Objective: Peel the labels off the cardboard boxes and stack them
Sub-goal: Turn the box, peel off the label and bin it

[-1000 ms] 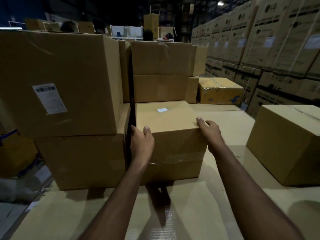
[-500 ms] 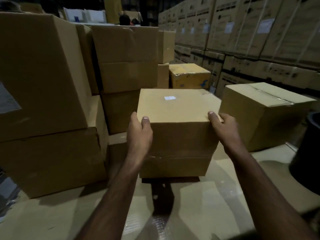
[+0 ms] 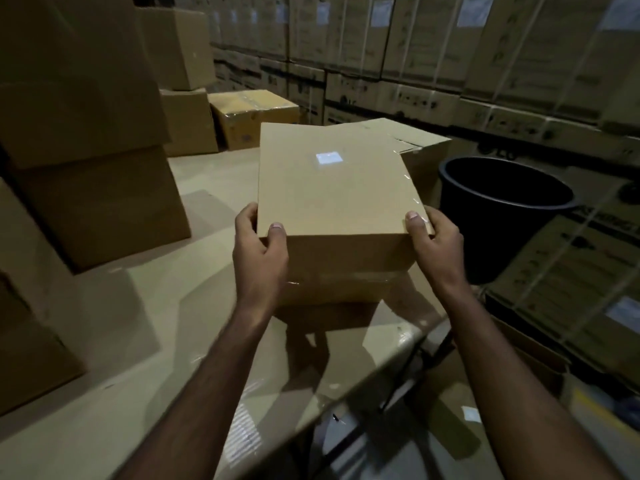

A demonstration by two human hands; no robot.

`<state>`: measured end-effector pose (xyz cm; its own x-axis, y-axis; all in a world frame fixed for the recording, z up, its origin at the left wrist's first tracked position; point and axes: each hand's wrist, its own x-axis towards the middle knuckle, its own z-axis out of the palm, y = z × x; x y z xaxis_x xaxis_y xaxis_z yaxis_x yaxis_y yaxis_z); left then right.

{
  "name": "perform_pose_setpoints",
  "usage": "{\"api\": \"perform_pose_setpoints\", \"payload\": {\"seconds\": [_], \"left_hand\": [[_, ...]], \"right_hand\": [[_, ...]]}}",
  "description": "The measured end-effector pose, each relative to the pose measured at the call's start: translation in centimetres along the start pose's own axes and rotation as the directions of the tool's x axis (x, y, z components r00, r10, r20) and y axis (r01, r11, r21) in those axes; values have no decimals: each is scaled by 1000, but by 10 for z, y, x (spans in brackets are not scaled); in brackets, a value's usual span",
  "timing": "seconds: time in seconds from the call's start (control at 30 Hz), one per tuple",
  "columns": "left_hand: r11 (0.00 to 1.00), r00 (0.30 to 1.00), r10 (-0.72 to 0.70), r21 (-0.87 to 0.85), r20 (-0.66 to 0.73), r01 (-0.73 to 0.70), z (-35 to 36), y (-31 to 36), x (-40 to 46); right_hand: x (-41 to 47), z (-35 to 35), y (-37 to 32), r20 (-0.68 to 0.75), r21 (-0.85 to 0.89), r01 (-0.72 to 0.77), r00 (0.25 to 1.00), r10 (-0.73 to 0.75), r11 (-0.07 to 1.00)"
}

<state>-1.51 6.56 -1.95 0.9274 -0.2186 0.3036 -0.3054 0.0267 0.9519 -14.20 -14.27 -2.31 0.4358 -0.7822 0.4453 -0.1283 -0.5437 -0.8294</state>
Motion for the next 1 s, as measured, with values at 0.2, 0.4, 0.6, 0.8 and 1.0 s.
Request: {"api": "perform_pose_setpoints", "payload": {"seconds": [0.2, 0.4, 0.6, 0.8, 1.0], "left_hand": [[998, 996, -24, 57, -88, 29, 11, 3, -15], [964, 993, -22, 260, -112, 51, 23, 15, -51], [857, 993, 37, 515, -116, 28, 31, 22, -82], [793, 994, 105, 607, -42, -58, 34, 21, -100], [788, 991, 128, 612, -49, -72, 30, 23, -101]], "right_hand": [[-2, -7, 9, 90, 50, 72, 993, -76, 996], [1, -33, 17, 174, 67, 110, 977, -120, 992], [-3, -47, 34, 203, 151, 135, 965, -164, 979], [-2, -59, 33, 259, 64, 162, 950, -174, 985], [27, -45, -15, 186, -115, 390, 912, -366, 914]]}}
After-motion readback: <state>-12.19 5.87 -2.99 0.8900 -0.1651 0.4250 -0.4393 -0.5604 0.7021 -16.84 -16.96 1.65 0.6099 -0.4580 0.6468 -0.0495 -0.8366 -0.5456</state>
